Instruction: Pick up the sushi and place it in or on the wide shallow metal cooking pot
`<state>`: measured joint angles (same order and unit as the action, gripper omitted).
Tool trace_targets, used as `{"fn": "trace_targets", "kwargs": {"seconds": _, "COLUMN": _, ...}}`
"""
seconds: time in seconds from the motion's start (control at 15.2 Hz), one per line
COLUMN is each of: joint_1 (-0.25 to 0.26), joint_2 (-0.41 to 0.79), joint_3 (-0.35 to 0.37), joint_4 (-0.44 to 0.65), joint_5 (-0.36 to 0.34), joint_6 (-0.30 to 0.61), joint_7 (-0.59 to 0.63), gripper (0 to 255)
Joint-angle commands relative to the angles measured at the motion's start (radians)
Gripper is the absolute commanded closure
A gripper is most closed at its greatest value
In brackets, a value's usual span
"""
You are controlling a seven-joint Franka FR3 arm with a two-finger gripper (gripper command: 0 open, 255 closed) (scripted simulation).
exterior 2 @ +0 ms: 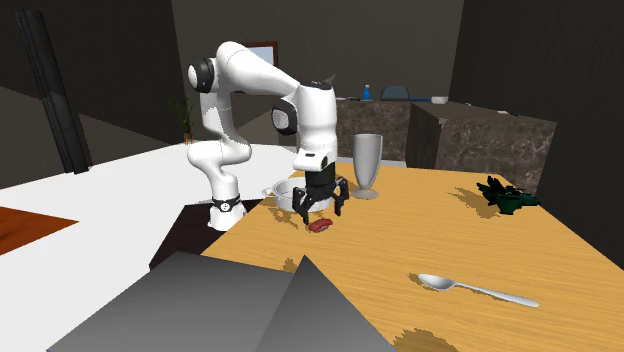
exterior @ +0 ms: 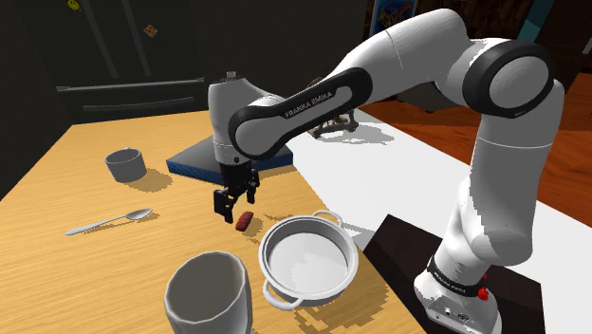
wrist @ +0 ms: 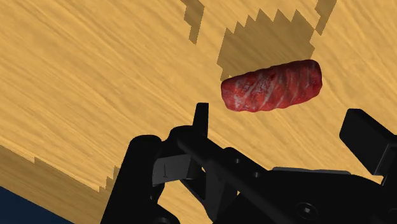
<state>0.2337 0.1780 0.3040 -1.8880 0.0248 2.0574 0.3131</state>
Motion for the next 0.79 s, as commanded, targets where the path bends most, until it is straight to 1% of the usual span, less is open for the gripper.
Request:
{"fn": "trace_targets", "kwargs": {"seconds": 0.0, "joint_1": 0.002, "joint_2": 0.01, "joint_3": 0.0, "joint_4": -0.014, "joint_5": -0.003, "joint_6": 0.023, "joint_7": 0.002, "gripper": 0}}
{"fn": "trace_targets", "kwargs": {"seconds": 0.26, "joint_1": 0.005, "joint_2": 0.028, "joint_3": 0.0, "joint_4": -0.04, "joint_5": -0.009, "joint_6": 0.067, "joint_7": 0.006, "gripper": 0}}
{"fn": "trace_targets", "kwargs": {"seconds": 0.73, "joint_1": 0.005, "joint_2": 0.029, "joint_3": 0.0, "joint_4": -0.039, "joint_5": -0.009, "joint_6": 0.067, "joint_7": 0.006, "gripper": 0}}
